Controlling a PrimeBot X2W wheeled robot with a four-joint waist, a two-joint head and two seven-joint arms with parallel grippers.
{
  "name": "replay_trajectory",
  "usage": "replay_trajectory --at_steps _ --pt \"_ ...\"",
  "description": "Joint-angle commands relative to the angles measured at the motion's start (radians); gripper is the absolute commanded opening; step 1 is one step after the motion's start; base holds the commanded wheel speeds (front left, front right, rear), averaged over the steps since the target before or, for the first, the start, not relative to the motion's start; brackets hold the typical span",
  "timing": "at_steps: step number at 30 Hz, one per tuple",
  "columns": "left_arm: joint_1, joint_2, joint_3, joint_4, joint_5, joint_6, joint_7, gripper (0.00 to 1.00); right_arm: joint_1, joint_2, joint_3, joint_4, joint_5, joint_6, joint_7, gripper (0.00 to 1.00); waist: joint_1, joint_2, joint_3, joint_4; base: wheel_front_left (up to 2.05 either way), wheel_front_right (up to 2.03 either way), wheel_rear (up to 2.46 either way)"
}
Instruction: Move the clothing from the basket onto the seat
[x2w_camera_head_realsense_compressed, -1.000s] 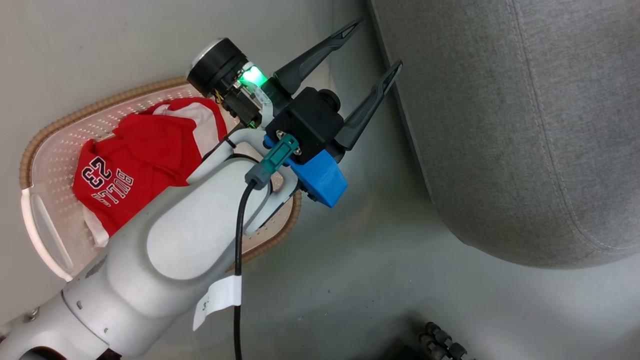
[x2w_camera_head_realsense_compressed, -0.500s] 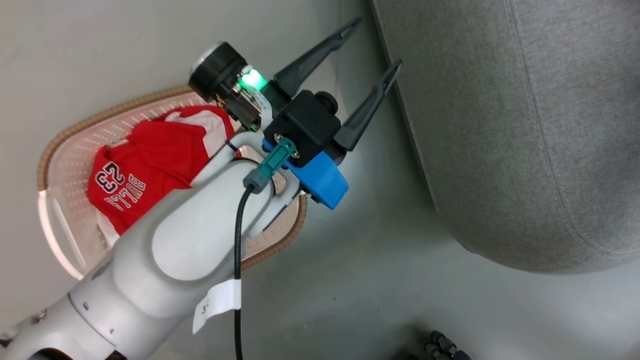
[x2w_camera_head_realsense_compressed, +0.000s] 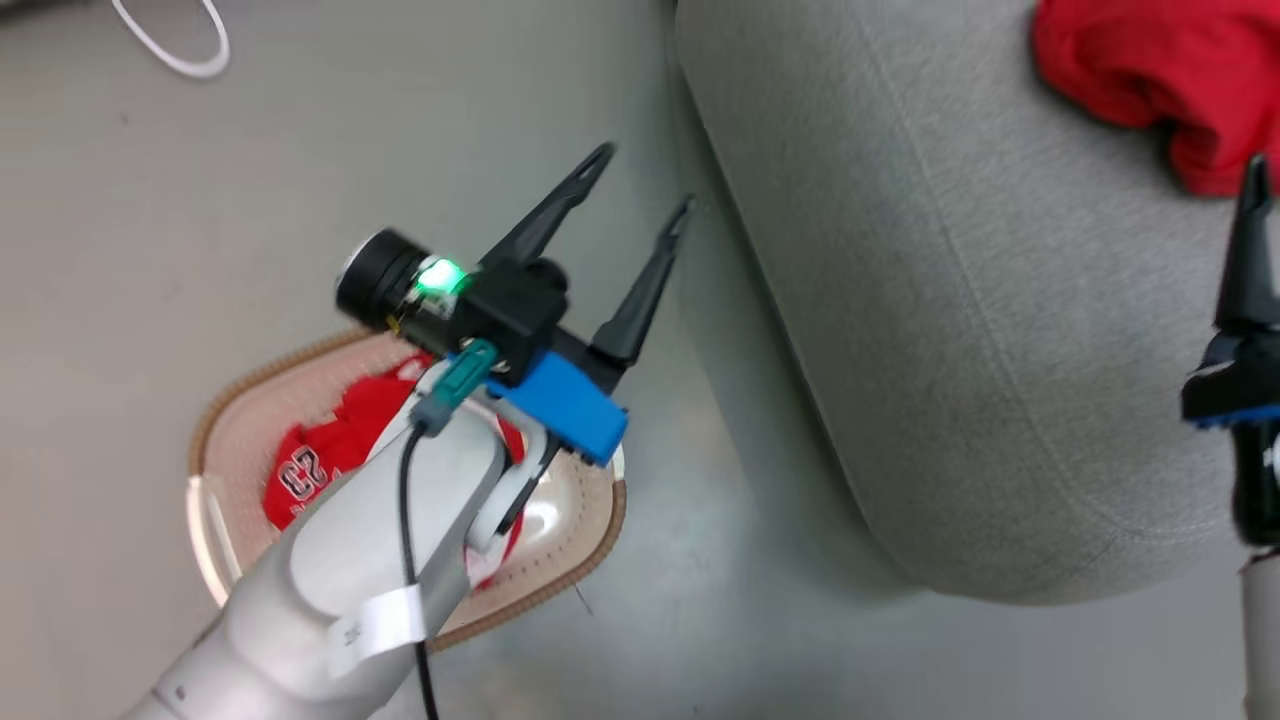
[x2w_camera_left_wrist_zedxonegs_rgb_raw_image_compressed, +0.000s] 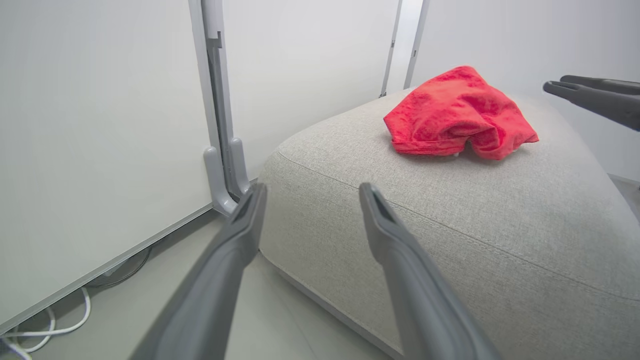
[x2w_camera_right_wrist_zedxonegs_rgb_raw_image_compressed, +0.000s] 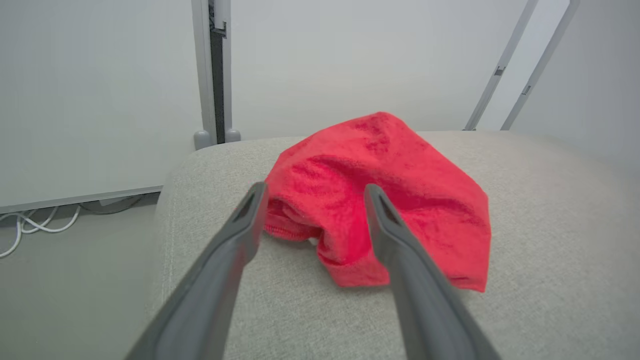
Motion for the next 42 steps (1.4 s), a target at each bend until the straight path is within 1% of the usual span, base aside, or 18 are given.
replay_trajectory --at_steps 1,4,7,8,9,10,15,21,27,32,37,42 --pt "0.036 0.003 0.036 -0.017 -0.002 0.013 -0.006 1.00 0.049 0.011 0.022 -0.039 0.003 0.000 -0.003 1.00 0.0000 0.0000 -0.111 0.015 0.00 0.00 0.00" --pt "0.116 0.011 0.113 -0.058 0.009 0.031 -0.006 1.00 0.113 0.032 0.064 -0.105 0.002 0.000 -0.003 1.00 0.0000 0.0000 -0.178 0.031 0.00 0.00 0.00" --pt "0.190 0.014 0.190 -0.103 0.034 0.040 -0.006 1.00 0.167 0.053 0.093 -0.161 -0.001 0.000 -0.003 1.00 0.0000 0.0000 -0.238 0.054 0.00 0.00 0.00" --pt "0.190 0.014 0.190 -0.103 0.034 0.040 -0.006 1.00 0.167 0.053 0.093 -0.161 -0.001 0.000 -0.003 1.00 0.0000 0.0000 -0.238 0.054 0.00 0.00 0.00" --pt "0.247 0.013 0.234 -0.123 0.050 0.036 -0.006 1.00 0.203 0.062 0.109 -0.187 0.000 0.000 -0.003 1.00 0.0000 0.0000 -0.276 0.071 0.00 0.00 0.00" --pt "0.247 0.013 0.234 -0.123 0.050 0.036 -0.006 1.00 0.203 0.062 0.109 -0.187 0.000 0.000 -0.003 1.00 0.0000 0.0000 -0.276 0.071 0.00 0.00 0.00" --pt "0.364 -0.002 0.345 -0.168 0.094 0.028 -0.006 1.00 0.283 0.086 0.135 -0.257 -0.003 0.000 -0.003 1.00 0.0000 0.0000 -0.346 0.113 0.00 0.00 0.00" --pt "0.502 -0.041 0.477 -0.194 0.142 0.001 -0.006 1.00 0.366 0.111 0.157 -0.302 -0.009 0.000 -0.003 1.00 0.0000 0.0000 -0.412 0.160 0.00 0.00 0.00" --pt "0.604 -0.087 0.602 -0.217 0.199 -0.027 -0.006 1.00 0.406 0.136 0.188 -0.290 -0.012 0.000 -0.003 1.00 0.0000 0.0000 -0.449 0.196 0.00 0.00 0.00" --pt "0.660 -0.120 0.688 -0.223 0.237 -0.060 -0.006 1.00 0.422 0.157 0.211 -0.265 -0.009 0.000 -0.003 1.00 0.0000 0.0000 -0.468 0.224 0.00 0.00 0.00" --pt "0.693 -0.145 0.741 -0.223 0.273 -0.093 -0.006 1.00 0.432 0.171 0.226 -0.237 -0.006 0.000 -0.003 1.00 0.0000 0.0000 -0.482 0.246 0.00 0.00 0.00" --pt "0.718 -0.164 0.775 -0.214 0.290 -0.112 -0.006 1.00 0.439 0.177 0.241 -0.203 -0.007 0.000 -0.003 1.00 0.0000 0.0000 -0.498 0.255 0.00 0.00 0.00"
